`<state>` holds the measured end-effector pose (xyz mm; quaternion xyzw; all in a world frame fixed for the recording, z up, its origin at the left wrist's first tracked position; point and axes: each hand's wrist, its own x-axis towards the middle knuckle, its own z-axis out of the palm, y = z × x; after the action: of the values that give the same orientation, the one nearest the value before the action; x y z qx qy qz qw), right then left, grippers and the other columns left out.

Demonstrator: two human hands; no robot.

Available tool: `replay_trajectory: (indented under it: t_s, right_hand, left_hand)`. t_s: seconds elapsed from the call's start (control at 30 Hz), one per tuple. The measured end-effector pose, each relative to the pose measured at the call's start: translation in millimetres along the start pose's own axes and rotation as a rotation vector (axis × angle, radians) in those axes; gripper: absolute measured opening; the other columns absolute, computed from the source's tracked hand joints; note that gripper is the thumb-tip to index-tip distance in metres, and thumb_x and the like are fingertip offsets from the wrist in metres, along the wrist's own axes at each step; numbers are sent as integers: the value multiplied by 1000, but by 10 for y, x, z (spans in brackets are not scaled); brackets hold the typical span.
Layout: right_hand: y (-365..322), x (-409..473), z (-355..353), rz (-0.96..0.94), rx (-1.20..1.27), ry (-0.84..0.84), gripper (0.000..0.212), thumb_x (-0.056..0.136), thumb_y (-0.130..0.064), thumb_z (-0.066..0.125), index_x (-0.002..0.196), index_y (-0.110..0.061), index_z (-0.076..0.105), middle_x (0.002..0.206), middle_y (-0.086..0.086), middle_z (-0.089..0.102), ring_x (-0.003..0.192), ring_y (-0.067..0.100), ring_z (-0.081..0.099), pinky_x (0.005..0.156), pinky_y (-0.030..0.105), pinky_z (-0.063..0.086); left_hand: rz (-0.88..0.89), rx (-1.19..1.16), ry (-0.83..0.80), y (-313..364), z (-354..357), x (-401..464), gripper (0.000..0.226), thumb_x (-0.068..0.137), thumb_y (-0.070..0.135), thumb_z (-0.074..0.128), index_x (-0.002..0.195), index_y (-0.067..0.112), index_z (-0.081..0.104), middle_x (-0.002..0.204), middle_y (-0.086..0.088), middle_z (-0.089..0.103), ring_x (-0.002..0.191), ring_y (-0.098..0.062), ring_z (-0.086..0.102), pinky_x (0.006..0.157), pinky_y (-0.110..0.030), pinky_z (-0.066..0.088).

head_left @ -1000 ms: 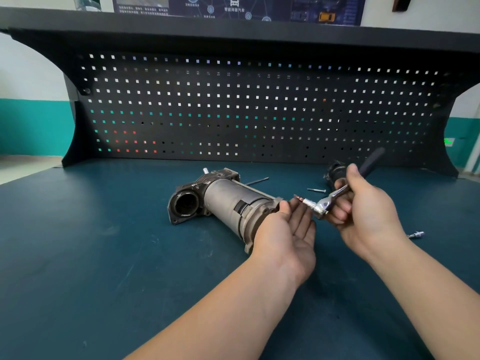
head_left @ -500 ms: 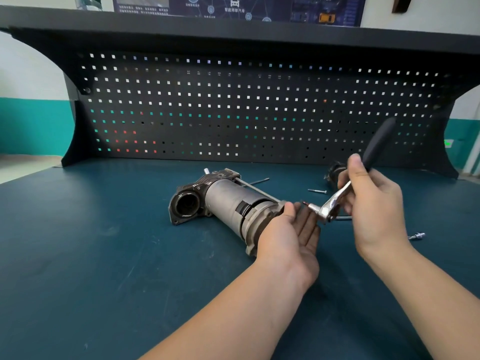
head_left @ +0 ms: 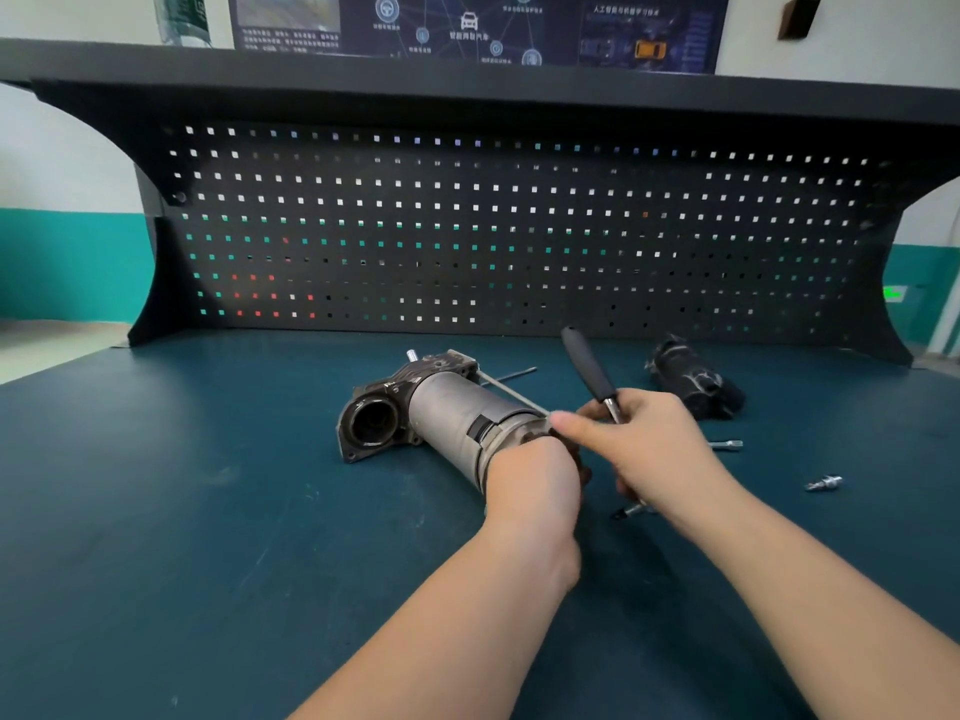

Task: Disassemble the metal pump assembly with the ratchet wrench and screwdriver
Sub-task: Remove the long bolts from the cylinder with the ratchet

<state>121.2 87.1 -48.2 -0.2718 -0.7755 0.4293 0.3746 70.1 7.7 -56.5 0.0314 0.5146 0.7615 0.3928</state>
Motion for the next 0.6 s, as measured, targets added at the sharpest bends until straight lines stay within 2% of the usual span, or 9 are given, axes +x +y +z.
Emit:
replay_trajectory:
  t_s: [0.1, 0.17, 0.2, 0.23, 0.3, 0.37, 0.4, 0.47, 0.6]
  right_hand:
    - [-21, 0, 16, 11, -45, -10, 26, 68, -34, 83, 72, -15, 66, 65, 3, 71, 27, 5, 41, 32, 15, 30]
    - [-21, -5, 27, 6, -76, -3, 24, 70, -32, 82, 72, -15, 66, 64, 1, 70, 26, 6, 42, 33, 17, 32]
    - [-22, -10, 38, 1, -87, 0, 24, 71, -31, 82, 71, -14, 65, 62, 0, 70, 26, 7, 42, 32, 17, 32]
    - [-24, -16, 49, -8, -96, 6, 24, 73, -30, 81, 71, -13, 64, 61, 0, 69, 26, 7, 42, 32, 17, 32]
    - [-39, -24, 73, -30, -133, 27, 26, 74, -30, 80, 70, -12, 61, 62, 2, 68, 29, 8, 45, 33, 19, 34]
    - [-64, -33, 85, -46, -193, 44, 28, 75, -32, 78, 68, -15, 58, 65, 2, 68, 37, 11, 49, 43, 24, 41]
    - [-74, -43, 85, -53, -212, 46, 27, 76, -34, 77, 67, -17, 58, 66, 0, 68, 40, 10, 50, 47, 25, 42]
    - [-98, -73, 86, -65, -233, 32, 27, 79, -35, 73, 66, -19, 58, 64, -2, 68, 37, 4, 49, 48, 23, 40]
    - [-148, -126, 25, -14, -217, -4, 25, 84, -30, 66, 66, -17, 53, 57, 0, 67, 27, 4, 45, 31, 15, 31]
  left_hand:
    - [157, 210, 16, 35, -138, -87, 19, 90, 4, 44, 78, 9, 58, 72, -9, 61, 81, -30, 62, 84, -38, 50]
    - [457, 605, 82, 75, -296, -135, 15, 82, 12, 52, 74, 11, 65, 70, -7, 66, 78, -32, 66, 73, -41, 58]
    - [669, 822, 171, 127, -365, -163, 15, 78, 18, 53, 77, 16, 68, 71, -1, 69, 77, -27, 66, 66, -35, 57]
    - [898, 1023, 277, 197, -421, -175, 16, 75, 26, 55, 85, 24, 68, 79, 5, 70, 83, -22, 64, 66, -29, 53]
    - [1139, 1351, 313, 354, -454, -100, 48, 74, 44, 61, 120, 32, 55, 122, 6, 60, 116, -19, 50, 90, -34, 42]
    - [1043, 1647, 157, 475, -452, 72, 89, 69, 57, 66, 144, 28, 28, 150, 2, 30, 140, -19, 22, 109, -42, 23]
    - [979, 1709, 79, 500, -455, 152, 94, 69, 59, 67, 146, 25, 25, 153, 1, 24, 143, -18, 14, 113, -43, 17]
    - [938, 1625, -8, 491, -515, 290, 86, 72, 57, 68, 142, 19, 34, 151, 2, 29, 143, -16, 13, 116, -45, 16]
    - [1036, 1423, -20, 415, -577, 378, 66, 73, 48, 70, 128, 17, 50, 133, 7, 47, 135, -15, 26, 111, -43, 26]
